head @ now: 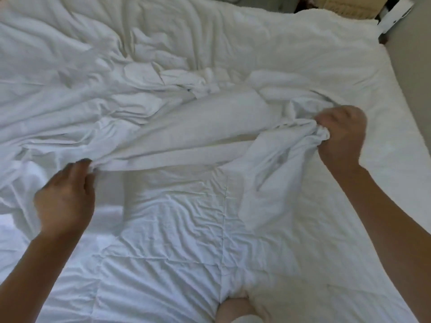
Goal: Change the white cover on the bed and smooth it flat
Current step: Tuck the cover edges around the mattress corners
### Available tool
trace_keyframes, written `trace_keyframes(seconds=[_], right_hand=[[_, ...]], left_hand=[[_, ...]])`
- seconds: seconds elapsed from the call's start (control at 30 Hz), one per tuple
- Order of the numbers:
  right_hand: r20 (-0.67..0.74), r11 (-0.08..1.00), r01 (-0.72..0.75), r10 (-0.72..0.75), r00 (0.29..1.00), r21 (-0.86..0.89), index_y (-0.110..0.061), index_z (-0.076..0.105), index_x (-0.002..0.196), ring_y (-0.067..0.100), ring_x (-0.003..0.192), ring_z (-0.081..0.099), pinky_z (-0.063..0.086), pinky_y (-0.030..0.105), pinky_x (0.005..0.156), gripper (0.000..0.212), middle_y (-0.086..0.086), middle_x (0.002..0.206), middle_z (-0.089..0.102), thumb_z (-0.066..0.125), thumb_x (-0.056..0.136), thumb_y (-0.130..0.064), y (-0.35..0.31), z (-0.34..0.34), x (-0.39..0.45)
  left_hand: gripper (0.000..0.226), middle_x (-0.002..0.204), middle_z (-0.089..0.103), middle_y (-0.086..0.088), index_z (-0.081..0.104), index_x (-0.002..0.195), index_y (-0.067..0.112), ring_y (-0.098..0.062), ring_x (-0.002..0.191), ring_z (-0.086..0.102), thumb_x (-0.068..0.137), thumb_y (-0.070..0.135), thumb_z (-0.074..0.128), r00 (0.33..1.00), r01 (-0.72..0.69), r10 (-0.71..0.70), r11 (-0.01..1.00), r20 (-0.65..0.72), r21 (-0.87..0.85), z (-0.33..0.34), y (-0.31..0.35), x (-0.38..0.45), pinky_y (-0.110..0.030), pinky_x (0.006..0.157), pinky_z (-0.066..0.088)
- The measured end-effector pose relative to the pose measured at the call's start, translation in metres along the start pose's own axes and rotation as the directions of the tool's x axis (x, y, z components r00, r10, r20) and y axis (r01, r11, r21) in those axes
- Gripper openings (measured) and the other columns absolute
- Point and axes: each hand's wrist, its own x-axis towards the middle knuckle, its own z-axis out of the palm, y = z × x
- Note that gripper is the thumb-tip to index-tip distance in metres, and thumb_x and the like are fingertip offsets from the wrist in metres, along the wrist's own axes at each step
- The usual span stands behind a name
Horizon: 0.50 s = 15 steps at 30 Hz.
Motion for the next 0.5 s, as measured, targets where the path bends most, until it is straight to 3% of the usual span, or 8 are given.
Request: trace_keyframes(seconds=[0.03,0.1,0.13,0.17,0.23,0.33,0.43,0.5], right_hand=[[0.223,0.998,0.026,-0.014,0.975,-0.050,-0.010,0.069,0.099,0.039,0.107,0.053,0.037,0.051,0.095,0.022,0.016,0.109,0.065,0.054,0.083,-0.011,-0.006,0.009,-0.018],[0.725,0.990,0.060,0.052,0.687,-0.128,-0.021,0.052,0.136,0.038,0.140,0.023,0.013,0.057,0.113,0.051,0.018,0.150,0.035,0.051,0.087,-0.012,-0.031,0.022,-0.055],[0.838,0.987,0.042,0.107,0.535,-0.152,-0.025,0.041,0.144,0.036,0.145,0.012,0.007,0.054,0.115,0.058,0.016,0.157,0.021,0.051,0.088,-0.012,-0.048,0.025,-0.076],[0.871,0.987,-0.053,0.157,0.466,-0.150,-0.024,0.037,0.147,0.034,0.147,0.009,0.006,0.052,0.116,0.062,0.016,0.158,0.017,0.053,0.088,-0.012,-0.069,0.022,-0.096],[0.772,0.964,-0.262,0.195,0.605,-0.039,-0.014,0.048,0.140,0.037,0.140,0.029,0.020,0.049,0.114,0.059,0.021,0.150,0.034,0.053,0.081,-0.006,-0.112,0.014,-0.136],[0.580,0.957,-0.277,0.174,0.796,0.092,-0.006,0.054,0.130,0.037,0.125,0.047,0.038,0.046,0.105,0.050,0.021,0.134,0.052,0.055,0.082,-0.021,-0.166,0.005,-0.187],[0.712,0.967,-0.234,0.094,0.696,0.101,-0.009,0.040,0.139,0.036,0.121,0.048,0.043,0.048,0.101,0.078,0.019,0.135,0.049,0.069,0.077,-0.047,-0.192,0.009,-0.222],[0.772,0.975,-0.217,0.098,0.628,0.053,-0.011,0.036,0.140,0.034,0.111,0.057,0.050,0.045,0.091,0.089,0.018,0.130,0.053,0.079,0.067,-0.038,-0.196,0.021,-0.230]], left_hand=[[0.028,0.078,0.059,-0.021,0.061,0.104,0.003,-0.042,0.064,0.058,0.096,0.021,0.041,0.994,-0.089,0.083,0.993,0.076,0.081,0.006,-0.012,-0.014,-0.046,0.048,0.045],[0.022,0.066,0.053,-0.018,0.067,0.090,0.001,-0.036,0.052,0.055,0.081,0.005,0.048,0.948,-0.214,0.158,0.959,0.276,0.185,0.022,-0.034,-0.043,-0.043,0.041,0.047],[0.026,0.063,0.052,-0.017,0.069,0.085,0.001,-0.034,0.048,0.055,0.075,0.002,0.046,0.919,-0.261,0.185,0.947,0.348,0.188,0.031,-0.044,-0.057,-0.044,0.041,0.048],[0.035,0.064,0.053,-0.017,0.070,0.083,0.001,-0.033,0.048,0.055,0.071,0.005,0.038,0.897,-0.298,0.212,0.938,0.388,0.176,0.039,-0.051,-0.071,-0.045,0.041,0.049],[0.047,0.076,0.057,-0.022,0.070,0.095,0.000,-0.037,0.057,0.058,0.069,0.010,0.032,0.875,-0.330,0.232,0.928,0.426,0.172,0.050,-0.053,-0.094,-0.047,0.046,0.051],[0.052,0.112,0.057,-0.029,0.057,0.123,-0.003,-0.046,0.093,0.058,0.075,0.009,0.042,0.865,-0.382,0.295,0.912,0.405,0.152,0.051,-0.034,-0.114,-0.056,0.072,0.049],[0.049,0.128,0.052,-0.028,0.051,0.129,-0.003,-0.045,0.112,0.054,0.081,0.009,0.047,0.828,-0.456,0.427,0.890,0.363,-0.006,0.064,-0.011,-0.121,-0.053,0.088,0.047],[0.052,0.132,0.052,-0.028,0.057,0.127,-0.001,-0.046,0.115,0.054,0.077,0.010,0.068,0.771,-0.523,0.496,0.851,0.400,-0.046,0.086,0.002,-0.121,-0.054,0.092,0.047]])
